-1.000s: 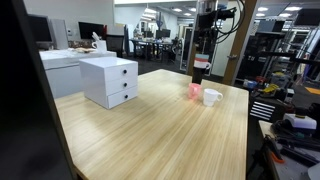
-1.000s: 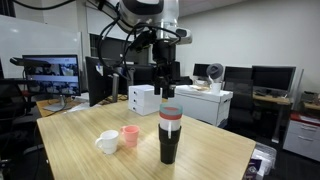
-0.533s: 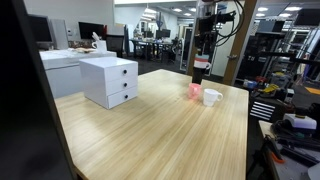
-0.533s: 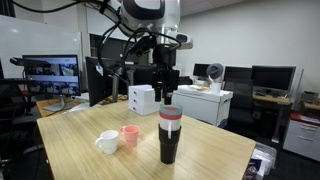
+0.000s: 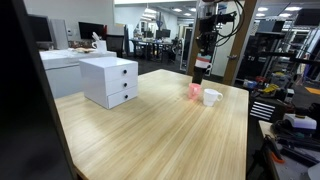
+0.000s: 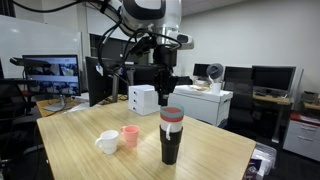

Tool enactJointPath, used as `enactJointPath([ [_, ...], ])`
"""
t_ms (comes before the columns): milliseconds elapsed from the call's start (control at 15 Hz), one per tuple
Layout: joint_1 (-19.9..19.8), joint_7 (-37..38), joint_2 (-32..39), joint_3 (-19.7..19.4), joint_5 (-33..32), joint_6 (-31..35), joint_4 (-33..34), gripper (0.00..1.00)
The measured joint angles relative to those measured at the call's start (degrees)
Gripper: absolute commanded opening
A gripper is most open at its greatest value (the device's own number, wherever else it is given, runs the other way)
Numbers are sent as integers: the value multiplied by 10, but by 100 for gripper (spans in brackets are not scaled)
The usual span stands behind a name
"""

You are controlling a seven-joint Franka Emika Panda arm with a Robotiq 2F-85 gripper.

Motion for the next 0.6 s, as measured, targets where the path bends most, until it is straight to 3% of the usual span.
enactJointPath([
  [333, -9, -10, 3, 0, 13, 7, -1, 11],
  [533, -13, -11, 6, -1, 14, 13, -1, 6],
  [600, -14, -11, 8, -1, 15, 17, -1, 33],
])
